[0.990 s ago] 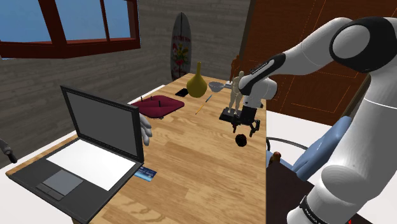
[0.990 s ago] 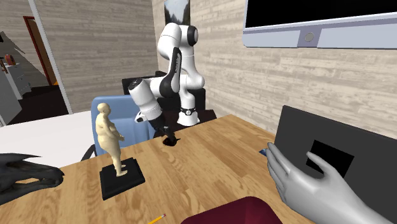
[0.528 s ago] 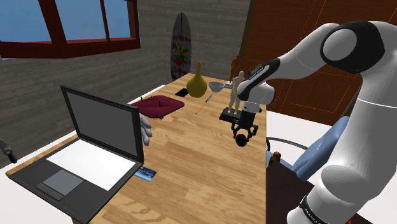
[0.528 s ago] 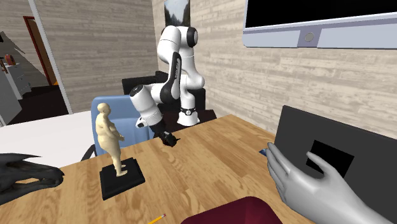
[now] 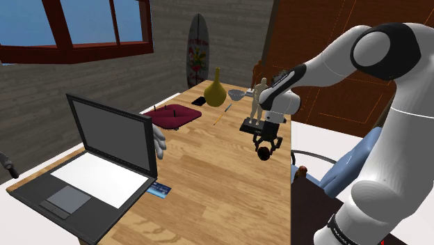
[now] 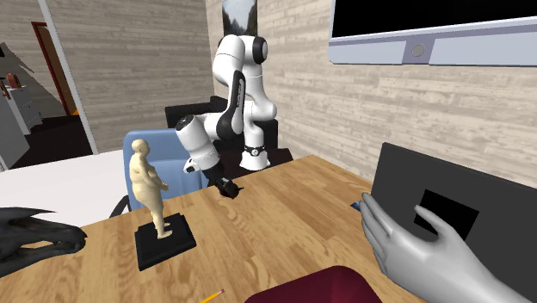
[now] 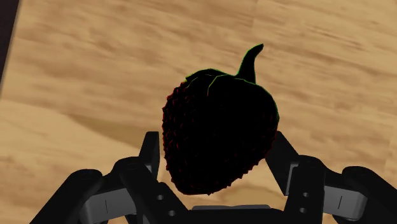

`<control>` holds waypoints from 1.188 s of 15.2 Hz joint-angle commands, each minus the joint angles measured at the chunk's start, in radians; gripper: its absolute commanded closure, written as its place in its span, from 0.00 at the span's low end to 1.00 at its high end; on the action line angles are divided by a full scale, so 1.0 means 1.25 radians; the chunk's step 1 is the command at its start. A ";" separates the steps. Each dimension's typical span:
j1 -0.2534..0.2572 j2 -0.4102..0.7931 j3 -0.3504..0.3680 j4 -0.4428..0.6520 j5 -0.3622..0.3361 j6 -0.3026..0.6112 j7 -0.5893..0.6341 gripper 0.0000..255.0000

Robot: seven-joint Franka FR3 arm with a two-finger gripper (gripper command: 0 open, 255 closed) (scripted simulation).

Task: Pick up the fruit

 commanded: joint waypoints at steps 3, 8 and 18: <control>0.002 -0.016 -0.001 0.004 -0.008 -0.019 0.010 1.00; 0.003 -0.059 -0.006 0.012 -0.030 -0.066 0.032 1.00; 0.002 -0.122 -0.010 0.035 -0.058 -0.145 0.066 1.00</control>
